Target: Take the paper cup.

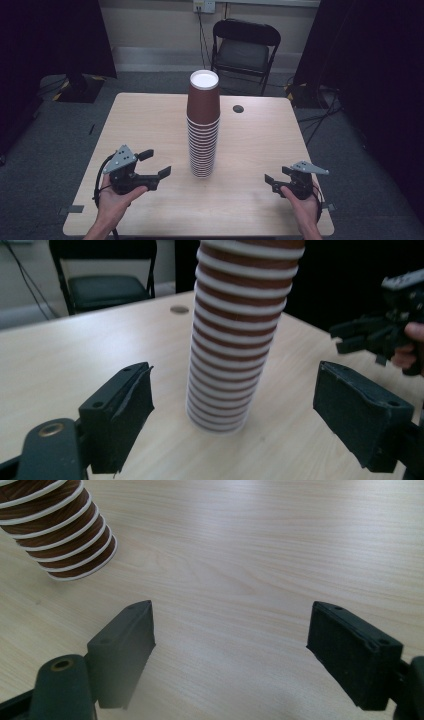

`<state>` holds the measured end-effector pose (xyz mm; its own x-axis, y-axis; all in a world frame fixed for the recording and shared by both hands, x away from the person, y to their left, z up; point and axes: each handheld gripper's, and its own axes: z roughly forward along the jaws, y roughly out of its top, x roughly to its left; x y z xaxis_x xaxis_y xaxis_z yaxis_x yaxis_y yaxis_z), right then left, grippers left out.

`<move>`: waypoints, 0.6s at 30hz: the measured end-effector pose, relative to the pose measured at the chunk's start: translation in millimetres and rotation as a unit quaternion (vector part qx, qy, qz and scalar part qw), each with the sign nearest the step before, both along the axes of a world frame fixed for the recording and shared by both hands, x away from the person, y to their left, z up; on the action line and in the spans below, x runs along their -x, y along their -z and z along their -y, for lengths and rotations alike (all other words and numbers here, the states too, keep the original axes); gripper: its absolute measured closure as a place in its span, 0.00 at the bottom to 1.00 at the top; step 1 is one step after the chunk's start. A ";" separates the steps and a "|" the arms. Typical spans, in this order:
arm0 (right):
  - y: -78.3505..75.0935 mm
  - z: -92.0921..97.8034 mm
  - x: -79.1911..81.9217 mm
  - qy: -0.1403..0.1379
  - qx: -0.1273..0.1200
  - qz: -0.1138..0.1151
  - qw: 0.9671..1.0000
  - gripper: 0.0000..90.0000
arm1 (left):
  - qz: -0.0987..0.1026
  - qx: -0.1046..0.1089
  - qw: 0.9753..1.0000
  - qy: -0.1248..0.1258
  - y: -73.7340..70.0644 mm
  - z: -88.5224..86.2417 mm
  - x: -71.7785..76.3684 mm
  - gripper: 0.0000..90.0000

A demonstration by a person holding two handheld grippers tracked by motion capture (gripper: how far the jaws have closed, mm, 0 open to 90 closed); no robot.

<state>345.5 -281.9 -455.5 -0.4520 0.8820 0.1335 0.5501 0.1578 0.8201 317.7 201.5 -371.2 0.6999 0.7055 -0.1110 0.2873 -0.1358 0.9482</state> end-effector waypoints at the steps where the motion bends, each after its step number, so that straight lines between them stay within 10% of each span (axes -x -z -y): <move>1: 0.3 0.1 0.1 0.001 -0.001 0.000 1.000 0.21 | 0.006 0.002 1.000 0.006 -4.9 3.1 -1.2 0.18; 18: 1.9 0.7 -0.4 -0.003 0.000 -0.006 1.000 0.21 | 0.041 0.015 0.998 0.047 -54.5 32.0 -21.2 0.18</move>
